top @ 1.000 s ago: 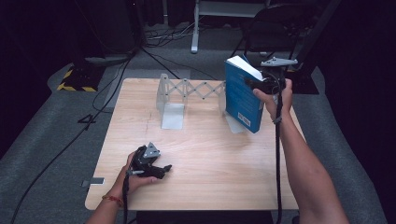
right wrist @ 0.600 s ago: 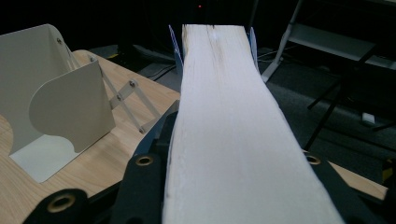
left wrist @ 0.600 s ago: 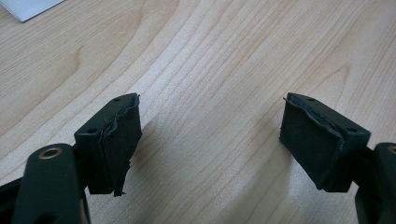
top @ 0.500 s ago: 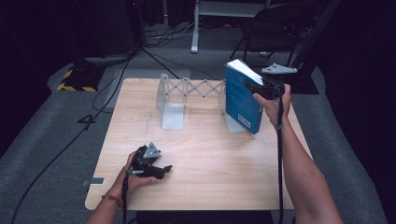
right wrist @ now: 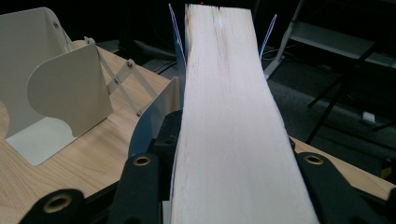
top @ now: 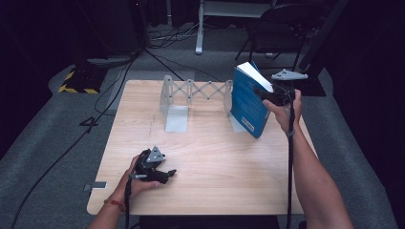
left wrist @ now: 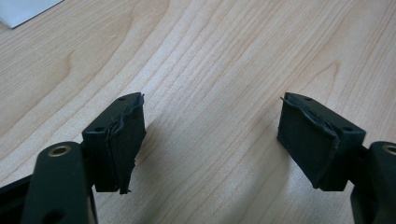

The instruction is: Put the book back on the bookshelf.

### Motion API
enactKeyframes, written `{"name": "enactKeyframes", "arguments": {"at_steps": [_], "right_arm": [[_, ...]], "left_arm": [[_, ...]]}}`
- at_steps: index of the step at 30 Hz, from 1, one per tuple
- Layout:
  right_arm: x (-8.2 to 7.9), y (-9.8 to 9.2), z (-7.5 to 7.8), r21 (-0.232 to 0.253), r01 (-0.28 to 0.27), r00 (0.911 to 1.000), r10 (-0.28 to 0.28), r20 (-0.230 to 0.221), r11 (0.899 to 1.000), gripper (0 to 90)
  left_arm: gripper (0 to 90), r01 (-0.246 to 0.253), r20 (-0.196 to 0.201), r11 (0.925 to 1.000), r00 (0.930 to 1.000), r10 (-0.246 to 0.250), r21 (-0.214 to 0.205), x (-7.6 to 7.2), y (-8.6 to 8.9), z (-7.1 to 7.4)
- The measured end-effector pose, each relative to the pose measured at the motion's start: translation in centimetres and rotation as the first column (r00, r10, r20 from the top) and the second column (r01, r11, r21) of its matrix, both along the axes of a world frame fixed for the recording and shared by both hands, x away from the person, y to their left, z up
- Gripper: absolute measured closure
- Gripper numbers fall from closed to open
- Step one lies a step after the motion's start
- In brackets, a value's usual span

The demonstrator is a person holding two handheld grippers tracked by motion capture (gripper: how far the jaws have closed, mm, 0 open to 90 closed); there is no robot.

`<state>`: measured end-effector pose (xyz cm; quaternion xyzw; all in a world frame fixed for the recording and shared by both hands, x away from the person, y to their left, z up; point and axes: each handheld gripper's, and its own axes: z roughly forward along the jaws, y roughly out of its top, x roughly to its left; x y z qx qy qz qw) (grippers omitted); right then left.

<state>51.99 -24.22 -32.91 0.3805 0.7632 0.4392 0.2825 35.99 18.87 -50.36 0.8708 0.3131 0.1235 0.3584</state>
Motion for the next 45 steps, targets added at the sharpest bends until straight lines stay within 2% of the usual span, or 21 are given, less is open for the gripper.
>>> {"name": "enactKeyframes", "arguments": {"at_steps": [17,20,24,29,34,36,39,45], "right_arm": [[-0.2,-0.5,-0.2,-0.004,0.028,0.9995,-0.028,-0.01,1.0,58.6],[-0.3,-0.5,-0.3,0.0,0.054,0.9985,-0.054,-0.003,0.999,59.1],[-0.3,-0.4,-0.4,0.012,0.127,0.9919,-0.127,0.003,0.992,58.6],[-0.3,-0.6,-0.4,0.018,0.123,0.9924,-0.123,-0.005,0.992,58.0],[-0.5,-0.5,-0.4,-0.015,0.155,0.9879,-0.155,0.001,0.988,50.9],[-0.4,-0.5,-0.4,-0.038,0.161,0.9868,-0.162,-0.008,0.986,43.4],[-0.5,-1.0,-0.3,-0.02,0.143,0.9893,-0.143,-0.026,0.99,41.4],[-0.9,-1.2,0.1,-0.045,0.119,0.9925,-0.12,-0.024,0.992,38.7]], "left_arm": [[23.5,-0.002,0.0,1.0,1.0,0.002,-0.001,0.0,0.0,0.0],[23.5,-0.002,0.0,1.0,1.0,0.002,0.0,0.0,0.0,0.0],[23.5,-0.004,-0.001,1.0,1.0,0.004,-0.001,0.0,0.0,0.0],[23.5,-0.005,-0.003,1.0,1.0,0.005,-0.003,0.0,0.0,0.0],[23.5,-0.005,-0.003,1.0,1.0,0.005,-0.003,0.0,0.0,0.0],[23.5,-0.005,-0.003,1.0,1.0,0.005,-0.003,0.0,0.0,0.0],[23.4,-0.005,-0.003,1.0,1.0,0.005,-0.003,0.0,0.0,0.0],[23.2,-0.006,-0.003,1.0,1.0,0.006,-0.003,-0.1,-0.1,0.0]]}}
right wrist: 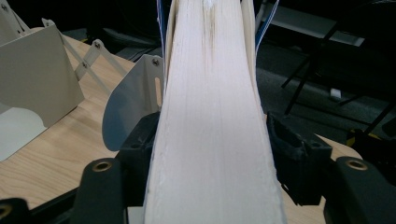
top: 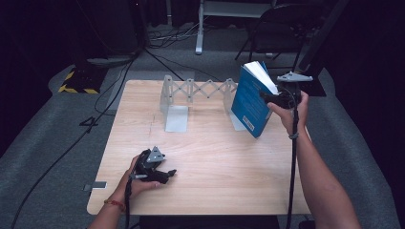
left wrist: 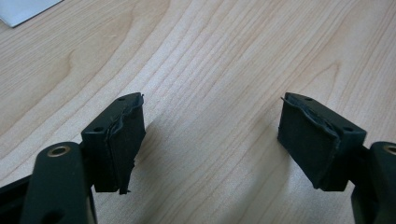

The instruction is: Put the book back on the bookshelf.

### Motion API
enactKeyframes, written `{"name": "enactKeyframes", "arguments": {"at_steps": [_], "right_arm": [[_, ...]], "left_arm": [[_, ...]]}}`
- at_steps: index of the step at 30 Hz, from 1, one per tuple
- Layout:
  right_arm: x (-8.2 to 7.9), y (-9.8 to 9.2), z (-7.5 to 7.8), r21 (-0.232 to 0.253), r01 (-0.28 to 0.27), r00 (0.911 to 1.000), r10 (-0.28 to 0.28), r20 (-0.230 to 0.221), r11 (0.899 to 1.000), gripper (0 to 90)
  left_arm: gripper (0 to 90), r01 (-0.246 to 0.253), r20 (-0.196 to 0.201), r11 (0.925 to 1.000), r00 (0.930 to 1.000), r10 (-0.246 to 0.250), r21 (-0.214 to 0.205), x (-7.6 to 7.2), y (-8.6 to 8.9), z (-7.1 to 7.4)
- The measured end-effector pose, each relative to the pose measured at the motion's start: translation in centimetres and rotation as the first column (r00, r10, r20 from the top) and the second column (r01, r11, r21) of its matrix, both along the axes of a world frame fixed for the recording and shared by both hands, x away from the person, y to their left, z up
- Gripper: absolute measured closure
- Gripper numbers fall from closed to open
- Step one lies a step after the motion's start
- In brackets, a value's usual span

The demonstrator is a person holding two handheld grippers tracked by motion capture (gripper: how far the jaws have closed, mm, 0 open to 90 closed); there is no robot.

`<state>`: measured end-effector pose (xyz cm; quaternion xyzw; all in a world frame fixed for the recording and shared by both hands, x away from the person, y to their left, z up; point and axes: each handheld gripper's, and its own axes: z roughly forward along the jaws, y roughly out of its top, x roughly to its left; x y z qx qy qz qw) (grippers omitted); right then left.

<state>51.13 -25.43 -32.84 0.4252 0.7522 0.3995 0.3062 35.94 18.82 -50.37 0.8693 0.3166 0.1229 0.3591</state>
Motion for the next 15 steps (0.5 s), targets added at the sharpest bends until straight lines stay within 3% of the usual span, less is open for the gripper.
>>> {"name": "enactKeyframes", "arguments": {"at_steps": [15], "right_arm": [[-0.53,-0.85,0.31,-0.024,-0.049,0.9983,0.048,-0.034,0.999,31.7]], "left_arm": [[23.0,-0.001,-0.002,1.0,1.0,0.001,-0.001,0.0,-0.03,-0.01]]}}
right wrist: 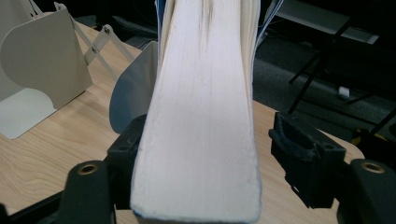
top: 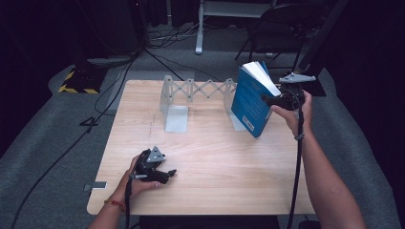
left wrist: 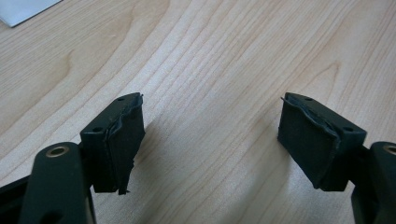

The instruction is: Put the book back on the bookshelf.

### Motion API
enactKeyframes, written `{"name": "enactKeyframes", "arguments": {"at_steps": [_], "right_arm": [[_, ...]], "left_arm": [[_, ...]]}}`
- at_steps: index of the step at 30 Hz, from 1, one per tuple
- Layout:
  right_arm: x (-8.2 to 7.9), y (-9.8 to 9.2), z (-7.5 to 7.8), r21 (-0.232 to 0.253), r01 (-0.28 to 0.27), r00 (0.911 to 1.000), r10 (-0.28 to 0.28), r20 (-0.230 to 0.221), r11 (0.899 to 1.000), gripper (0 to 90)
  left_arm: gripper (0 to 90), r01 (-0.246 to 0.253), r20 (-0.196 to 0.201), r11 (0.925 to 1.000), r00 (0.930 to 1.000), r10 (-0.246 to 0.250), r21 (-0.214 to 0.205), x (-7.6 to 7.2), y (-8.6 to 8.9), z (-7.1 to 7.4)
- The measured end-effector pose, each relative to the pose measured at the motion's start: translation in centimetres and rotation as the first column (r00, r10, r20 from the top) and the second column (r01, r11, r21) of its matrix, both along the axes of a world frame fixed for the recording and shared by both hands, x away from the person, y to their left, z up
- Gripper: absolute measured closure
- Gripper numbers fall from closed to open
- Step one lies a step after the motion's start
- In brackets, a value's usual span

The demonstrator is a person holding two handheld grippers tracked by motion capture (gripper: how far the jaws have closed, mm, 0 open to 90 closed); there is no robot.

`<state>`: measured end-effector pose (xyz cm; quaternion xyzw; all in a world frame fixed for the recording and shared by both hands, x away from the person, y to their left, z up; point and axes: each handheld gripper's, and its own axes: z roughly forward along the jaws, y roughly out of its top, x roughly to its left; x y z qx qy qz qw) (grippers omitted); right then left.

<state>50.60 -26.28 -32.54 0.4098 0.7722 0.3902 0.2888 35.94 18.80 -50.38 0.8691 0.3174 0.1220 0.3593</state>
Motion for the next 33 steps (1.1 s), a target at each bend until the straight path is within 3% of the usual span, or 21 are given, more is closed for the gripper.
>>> {"name": "enactKeyframes", "arguments": {"at_steps": [13,19,25,28,33], "right_arm": [[-1.0,-0.9,-0.1,-0.029,-0.036,0.9993,0.035,-0.013,0.999,28.1],[-1.6,-1.4,-0.5,-0.032,-0.056,0.9981,0.055,-0.027,0.998,27.3],[-2.4,-1.8,-1.1,-0.067,-0.078,0.9968,0.077,-0.024,0.995,26.6],[-2.9,-2.2,-1.3,-0.053,-0.091,0.9956,0.09,-0.026,0.994,26.3],[-3.8,-2.5,-1.9,-0.086,-0.096,0.9953,0.095,-0.016,0.992,25.2]], "left_arm": [[22.8,0.001,0.0,1.0,1.0,-0.001,-0.001,0.0,0.0,0.0],[22.8,0.001,0.0,1.0,1.0,-0.001,-0.001,0.0,0.0,0.0],[22.8,0.001,0.0,1.0,1.0,-0.001,-0.001,0.0,0.0,0.0],[22.8,0.001,0.0,1.0,1.0,-0.001,-0.001,0.0,0.0,0.0],[22.8,0.001,0.0,1.0,1.0,-0.001,-0.001,0.0,0.0,0.0]]}}
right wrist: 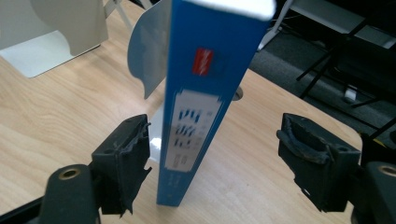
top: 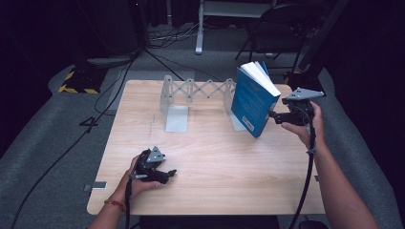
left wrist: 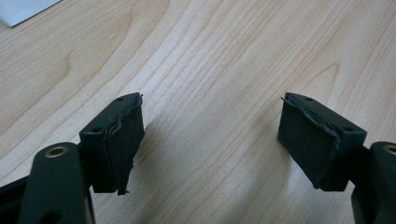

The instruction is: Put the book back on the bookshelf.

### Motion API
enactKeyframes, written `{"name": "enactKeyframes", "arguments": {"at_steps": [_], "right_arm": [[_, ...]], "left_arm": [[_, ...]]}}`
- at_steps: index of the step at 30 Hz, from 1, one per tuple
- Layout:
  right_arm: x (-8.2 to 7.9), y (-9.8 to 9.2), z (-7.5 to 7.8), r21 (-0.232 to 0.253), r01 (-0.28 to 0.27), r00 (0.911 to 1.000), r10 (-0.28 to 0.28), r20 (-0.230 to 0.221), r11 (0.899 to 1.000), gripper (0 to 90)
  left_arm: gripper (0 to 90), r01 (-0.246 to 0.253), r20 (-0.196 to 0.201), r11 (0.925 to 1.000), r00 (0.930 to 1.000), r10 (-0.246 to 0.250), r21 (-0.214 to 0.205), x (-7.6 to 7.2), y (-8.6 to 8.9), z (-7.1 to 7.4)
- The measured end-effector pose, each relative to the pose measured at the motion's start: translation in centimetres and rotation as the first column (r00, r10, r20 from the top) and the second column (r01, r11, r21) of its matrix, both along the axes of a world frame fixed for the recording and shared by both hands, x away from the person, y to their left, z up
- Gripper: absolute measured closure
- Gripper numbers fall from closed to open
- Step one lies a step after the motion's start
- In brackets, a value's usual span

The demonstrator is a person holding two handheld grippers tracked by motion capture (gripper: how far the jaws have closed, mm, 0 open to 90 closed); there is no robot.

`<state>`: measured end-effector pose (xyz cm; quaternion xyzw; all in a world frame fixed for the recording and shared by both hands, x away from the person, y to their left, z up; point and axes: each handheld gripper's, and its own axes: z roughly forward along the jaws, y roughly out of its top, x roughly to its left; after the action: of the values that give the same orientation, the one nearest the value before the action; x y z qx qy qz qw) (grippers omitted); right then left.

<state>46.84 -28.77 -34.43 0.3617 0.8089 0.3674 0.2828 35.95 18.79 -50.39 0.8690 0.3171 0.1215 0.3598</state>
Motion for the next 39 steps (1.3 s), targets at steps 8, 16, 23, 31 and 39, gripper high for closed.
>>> {"name": "enactKeyframes", "arguments": {"at_steps": [8,16,23,31,39], "right_arm": [[-1.2,-0.1,-1.6,-0.035,-0.04,0.9991,0.039,-0.013,0.999,25.1],[-2.8,-0.4,-4.8,-0.07,-0.083,0.9956,0.079,-0.05,0.994,24.9],[-3.9,-1.0,-7.3,-0.06,-0.11,0.9906,0.104,-0.089,0.992,25.0],[-5.6,-2.5,-10.0,-0.061,-0.11,0.9868,0.102,-0.126,0.992,24.6],[-8.0,-4.3,-12.0,-0.049,-0.142,0.9823,0.135,-0.129,0.989,24.1]], "left_arm": [[22.6,-0.004,0.0,1.0,1.0,0.004,0.001,0.0,0.0,0.0],[22.6,-0.005,0.0,1.0,1.0,0.005,0.0,0.0,0.0,0.0],[22.6,-0.007,0.0,1.0,1.0,0.007,0.0,-0.1,0.0,0.0],[22.6,-0.007,0.003,1.0,1.0,0.007,0.005,-0.1,0.0,0.0],[22.6,-0.007,0.002,1.0,1.0,0.007,0.004,-0.1,0.0,0.0]]}}
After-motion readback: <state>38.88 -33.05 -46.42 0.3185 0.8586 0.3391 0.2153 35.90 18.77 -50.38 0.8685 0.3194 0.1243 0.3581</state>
